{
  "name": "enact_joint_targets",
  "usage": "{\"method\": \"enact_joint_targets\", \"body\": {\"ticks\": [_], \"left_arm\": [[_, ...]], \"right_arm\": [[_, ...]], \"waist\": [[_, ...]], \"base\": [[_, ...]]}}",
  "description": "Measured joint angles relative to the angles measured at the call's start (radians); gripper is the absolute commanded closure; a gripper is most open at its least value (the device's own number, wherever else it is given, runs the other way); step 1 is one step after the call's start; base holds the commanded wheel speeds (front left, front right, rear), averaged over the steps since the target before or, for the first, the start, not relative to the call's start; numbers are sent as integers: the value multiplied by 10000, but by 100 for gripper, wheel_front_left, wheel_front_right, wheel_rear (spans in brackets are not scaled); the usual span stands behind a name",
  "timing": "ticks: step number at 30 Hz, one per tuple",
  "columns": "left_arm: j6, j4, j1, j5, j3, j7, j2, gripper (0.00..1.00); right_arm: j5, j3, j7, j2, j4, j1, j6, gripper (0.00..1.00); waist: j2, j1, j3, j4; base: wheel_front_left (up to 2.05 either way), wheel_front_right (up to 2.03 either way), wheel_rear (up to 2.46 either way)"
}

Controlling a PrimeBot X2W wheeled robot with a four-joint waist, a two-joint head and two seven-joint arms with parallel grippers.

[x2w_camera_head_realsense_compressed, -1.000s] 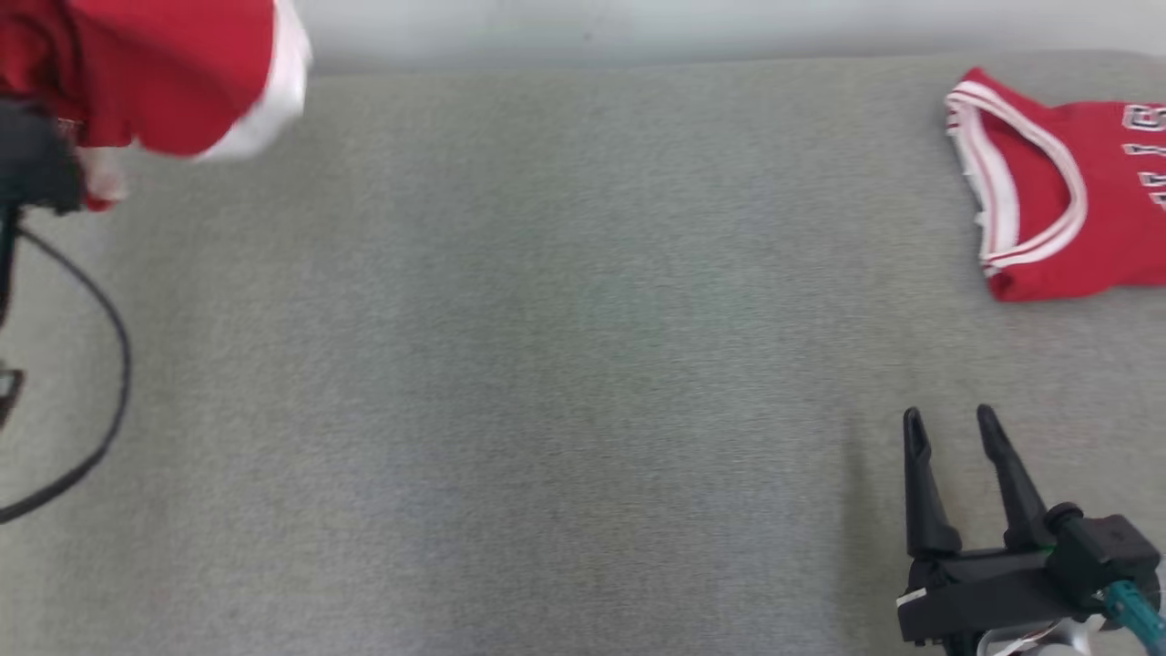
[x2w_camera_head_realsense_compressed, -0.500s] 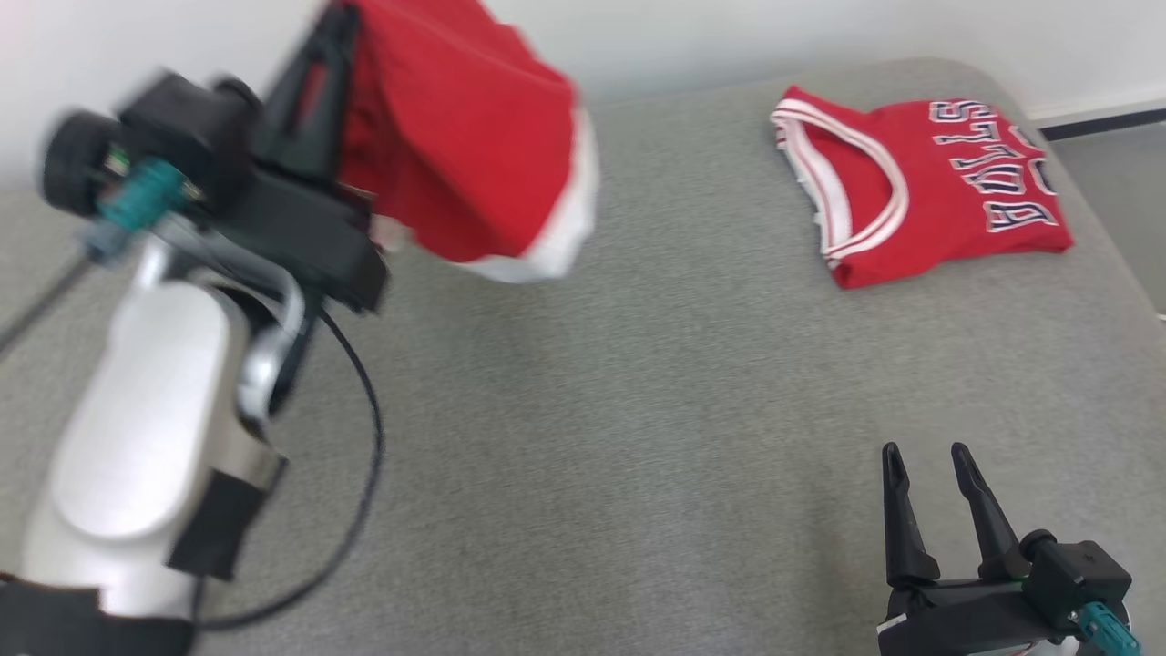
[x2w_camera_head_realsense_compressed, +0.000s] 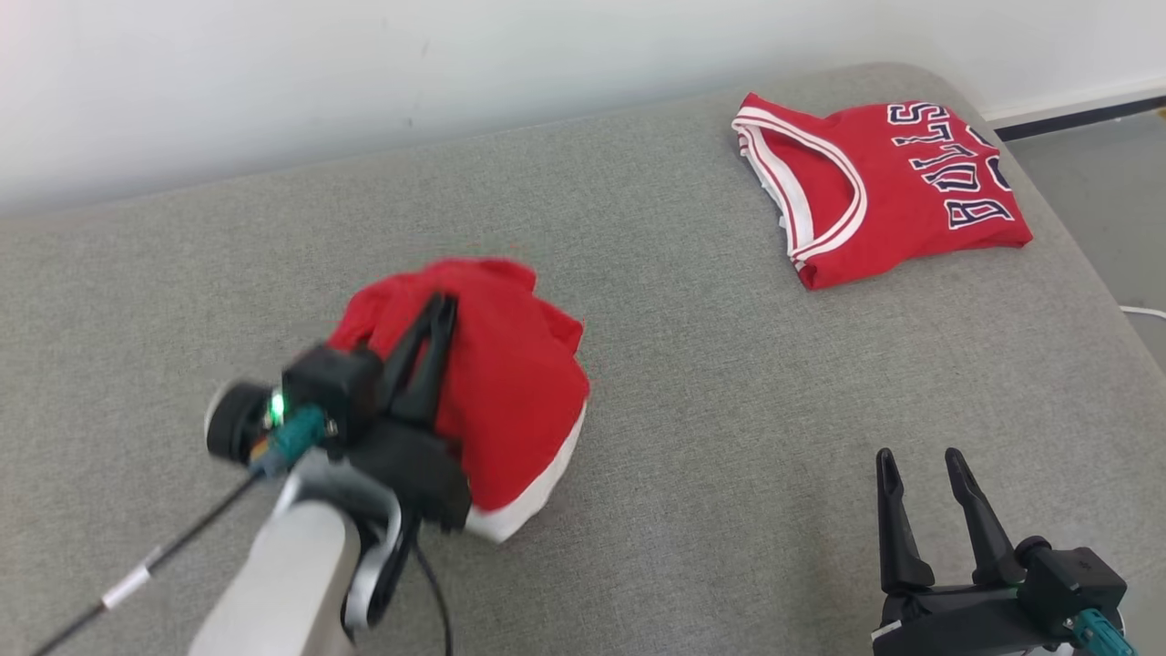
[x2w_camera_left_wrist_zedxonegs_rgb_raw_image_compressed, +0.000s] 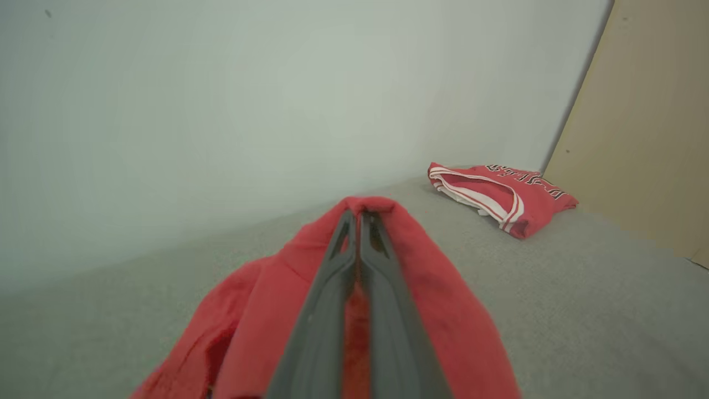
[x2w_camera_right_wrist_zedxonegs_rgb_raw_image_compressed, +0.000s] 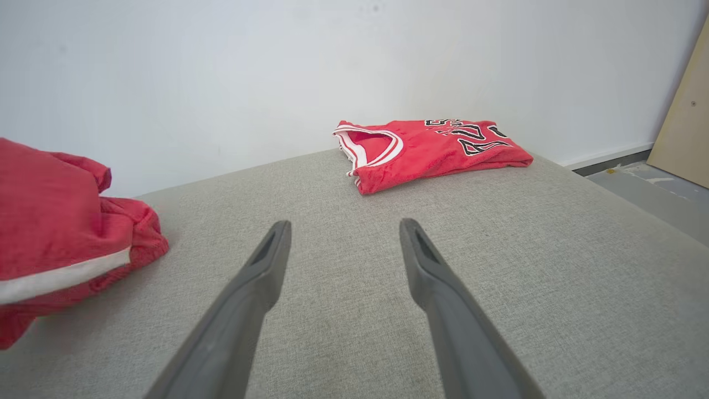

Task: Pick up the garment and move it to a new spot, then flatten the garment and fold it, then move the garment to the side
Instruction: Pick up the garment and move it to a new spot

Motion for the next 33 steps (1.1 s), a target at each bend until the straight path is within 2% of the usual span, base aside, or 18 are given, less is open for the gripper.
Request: {"method": "enact_joint_targets", "body": {"ticks": [6,7,8,16,25,33], "left_arm": [[56,886,910,-132,-163,-343,-42,100],[4,1034,971,-121,-224,-466,-52,63],[-21,1156,985,-121,-257,-560,-81,0],[-2,991,1000,-192,36,-1536,-382,0],[261,378,1783,-123,734,-1714,-107,0],[414,-662,2873,268,1789,-1735,127,0]], "right_arm": [[-48,190,-2,4,35,-171,0,0],[-67,215,0,6,38,-198,0,0],[-73,230,0,8,38,-202,0,0],[-132,178,-2,-153,25,-9,0,0],[-142,136,-2,-291,-50,256,0,0],[-127,151,-2,-349,-67,365,0,0]], "waist": [[0,0,39,122],[0,1,22,158],[0,0,-5,196],[0,-1,-500,676],[0,-1,-1064,1672],[1,-1,-1503,2574]], "base": [[0,0,0],[0,0,0],[0,0,0],[0,0,0],[0,0,0],[0,0,0]]}}
